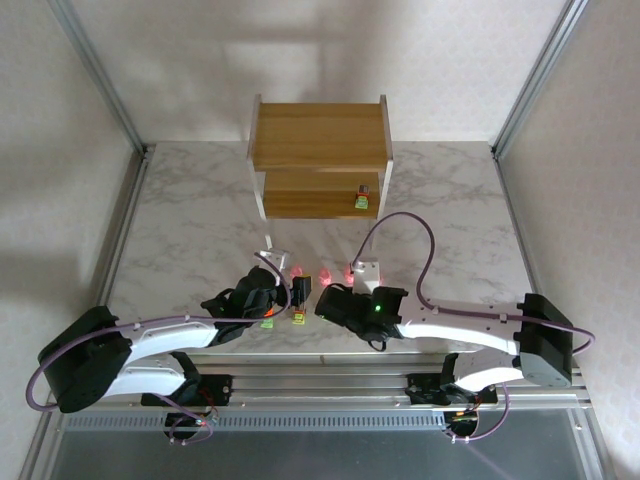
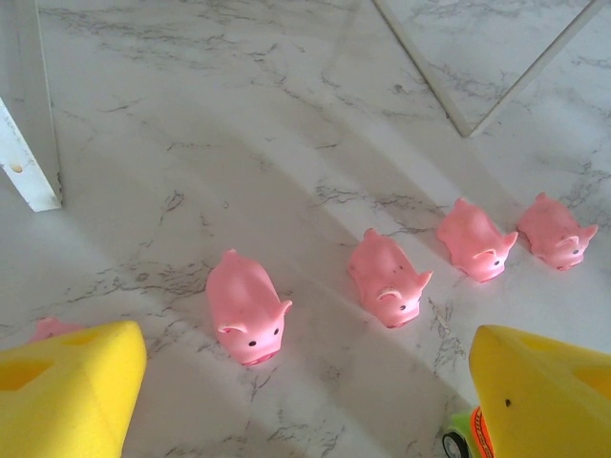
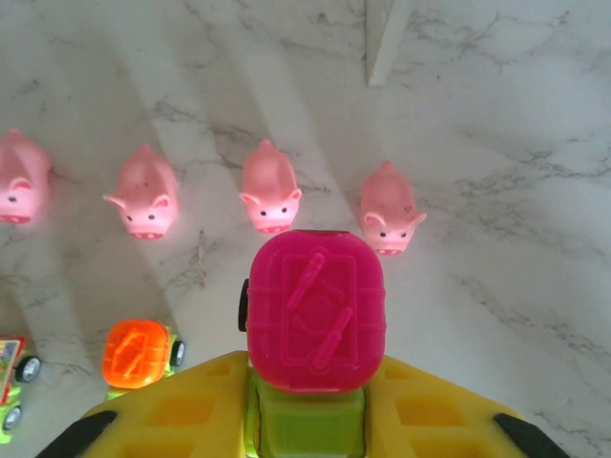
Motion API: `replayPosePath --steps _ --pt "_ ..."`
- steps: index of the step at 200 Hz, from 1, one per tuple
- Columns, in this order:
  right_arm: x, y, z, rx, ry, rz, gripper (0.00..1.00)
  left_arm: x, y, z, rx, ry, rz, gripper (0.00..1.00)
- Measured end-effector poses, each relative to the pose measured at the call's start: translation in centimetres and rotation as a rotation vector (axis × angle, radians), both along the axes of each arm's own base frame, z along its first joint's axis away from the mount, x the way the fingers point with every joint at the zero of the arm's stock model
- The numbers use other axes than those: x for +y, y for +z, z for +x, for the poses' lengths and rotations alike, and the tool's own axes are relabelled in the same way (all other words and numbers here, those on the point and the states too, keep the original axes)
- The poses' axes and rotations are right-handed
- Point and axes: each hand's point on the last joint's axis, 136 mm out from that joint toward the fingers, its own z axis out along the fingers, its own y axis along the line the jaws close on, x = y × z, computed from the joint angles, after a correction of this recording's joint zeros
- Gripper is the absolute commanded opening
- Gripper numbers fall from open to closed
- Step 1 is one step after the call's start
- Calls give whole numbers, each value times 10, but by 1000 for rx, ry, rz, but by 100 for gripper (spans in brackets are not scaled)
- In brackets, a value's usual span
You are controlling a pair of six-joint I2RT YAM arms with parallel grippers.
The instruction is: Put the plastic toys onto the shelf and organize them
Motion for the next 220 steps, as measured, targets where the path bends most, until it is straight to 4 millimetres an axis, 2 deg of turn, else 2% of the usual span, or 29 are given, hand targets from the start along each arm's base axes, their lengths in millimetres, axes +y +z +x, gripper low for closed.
replayPosePath --steps 82,153,220 --pt "0 32 22 -51 12 -2 19 3 3 2 -13 18 0 88" --pt "9 60 37 -92 41 15 19 3 3 2 -13 18 0 88" --pt "14 86 63 -129 40 53 20 3 4 2 -14 18 -1 88"
